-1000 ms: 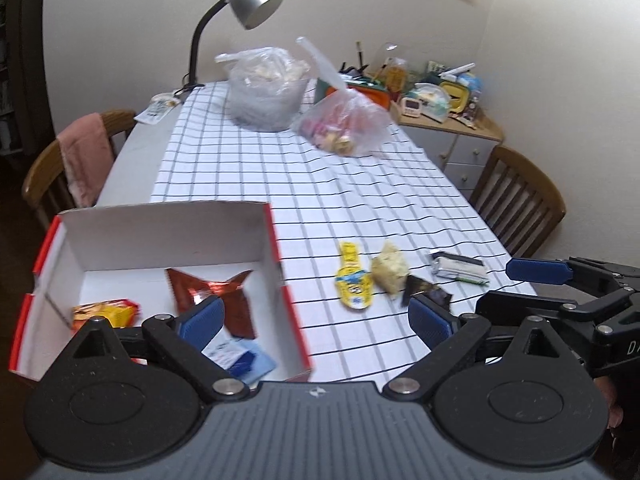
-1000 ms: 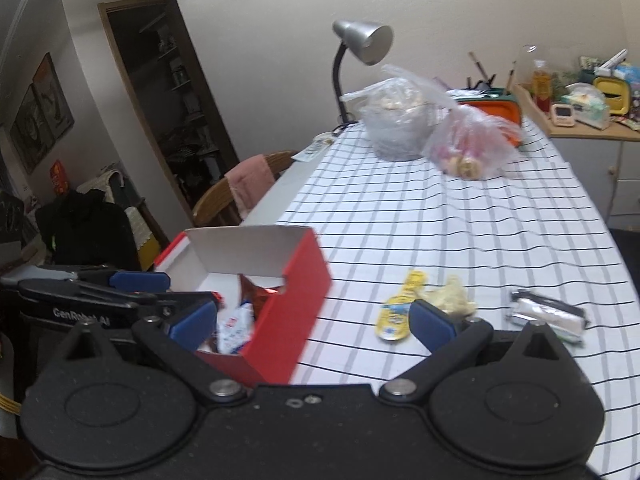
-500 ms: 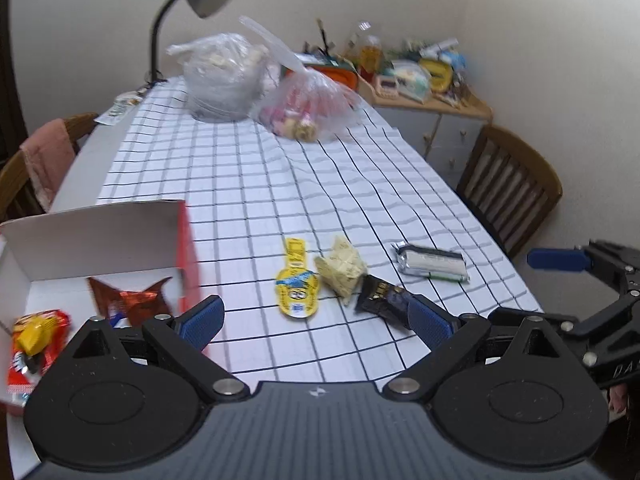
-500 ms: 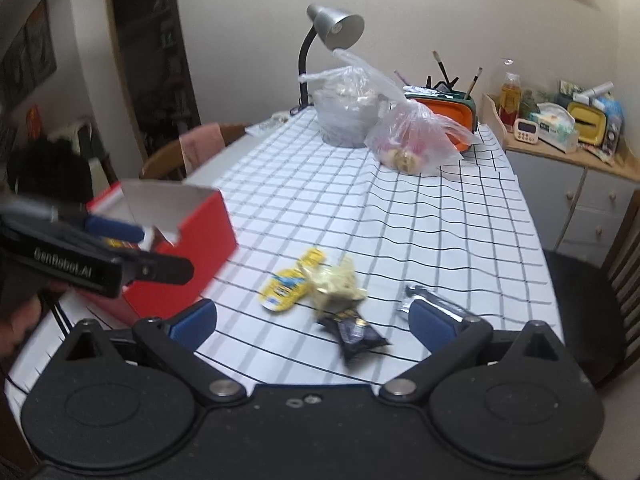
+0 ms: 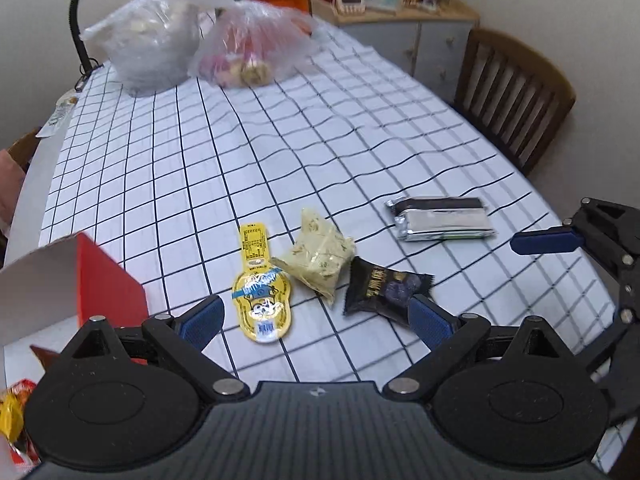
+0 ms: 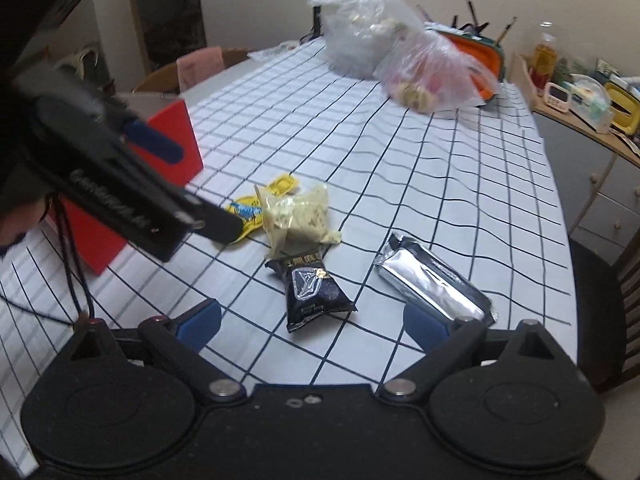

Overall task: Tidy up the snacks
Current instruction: 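Withdraw both tools from the box toward the remaining snacks, then grasp the cream bread bag with the left tool while the right tool grasps the black packet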

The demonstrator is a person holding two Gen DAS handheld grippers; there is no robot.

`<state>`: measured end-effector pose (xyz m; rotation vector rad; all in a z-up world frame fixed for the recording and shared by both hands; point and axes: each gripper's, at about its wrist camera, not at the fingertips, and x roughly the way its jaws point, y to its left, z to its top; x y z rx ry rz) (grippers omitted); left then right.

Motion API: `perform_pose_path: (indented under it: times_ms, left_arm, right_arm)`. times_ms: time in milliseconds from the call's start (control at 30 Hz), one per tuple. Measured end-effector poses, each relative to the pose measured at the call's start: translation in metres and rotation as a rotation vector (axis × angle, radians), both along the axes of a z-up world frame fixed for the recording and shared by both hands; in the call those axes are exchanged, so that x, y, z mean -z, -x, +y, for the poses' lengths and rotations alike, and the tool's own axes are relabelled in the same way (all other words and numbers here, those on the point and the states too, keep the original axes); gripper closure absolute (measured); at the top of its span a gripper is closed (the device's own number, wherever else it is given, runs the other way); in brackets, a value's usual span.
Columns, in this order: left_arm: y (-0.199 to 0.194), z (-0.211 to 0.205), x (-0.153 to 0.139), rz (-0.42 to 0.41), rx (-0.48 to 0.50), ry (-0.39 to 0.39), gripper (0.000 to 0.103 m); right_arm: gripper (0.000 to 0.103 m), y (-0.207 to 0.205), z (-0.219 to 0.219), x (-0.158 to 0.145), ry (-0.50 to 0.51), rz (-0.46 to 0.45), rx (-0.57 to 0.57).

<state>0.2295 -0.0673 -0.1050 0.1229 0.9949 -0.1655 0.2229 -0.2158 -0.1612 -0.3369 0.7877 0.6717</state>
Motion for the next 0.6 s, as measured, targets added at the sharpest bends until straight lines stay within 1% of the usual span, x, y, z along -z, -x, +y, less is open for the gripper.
perform_pose_path:
  times_ms: [67,167,367,433,467,567,600]
  left_arm:
    - [-0.014,-0.003,0.009,0.033,0.005,-0.027,0.004]
    - [-0.035,-0.005,0.020,0.091,-0.002,-0.040,0.005]
    - [-0.063,-0.015,0.038,0.122,0.018,-0.122,0.005]
    - [-0.070,-0.017,0.041,0.118,0.017,-0.141,0.010]
    - [-0.073,-0.018,0.043,0.117,0.015,-0.146,0.014]
    - [-0.081,-0.020,0.051,0.143,0.024,-0.144,0.016]
    - [-0.084,-0.020,0.053,0.151,0.025,-0.142,0.019]
  right_arm:
    - [0.006,-0.007,0.004,0.007,0.010,0.018,-0.014]
    - [0.013,-0.017,0.010,0.015,0.025,0.037,-0.033]
    - [0.022,-0.031,0.022,0.030,0.057,0.062,-0.061]
    - [0.025,-0.035,0.025,0.034,0.064,0.061,-0.071]
    - [0.026,-0.037,0.027,0.035,0.065,0.060,-0.073]
    - [0.029,-0.041,0.032,0.037,0.066,0.057,-0.085]
    - [0.031,-0.043,0.034,0.038,0.067,0.055,-0.092]
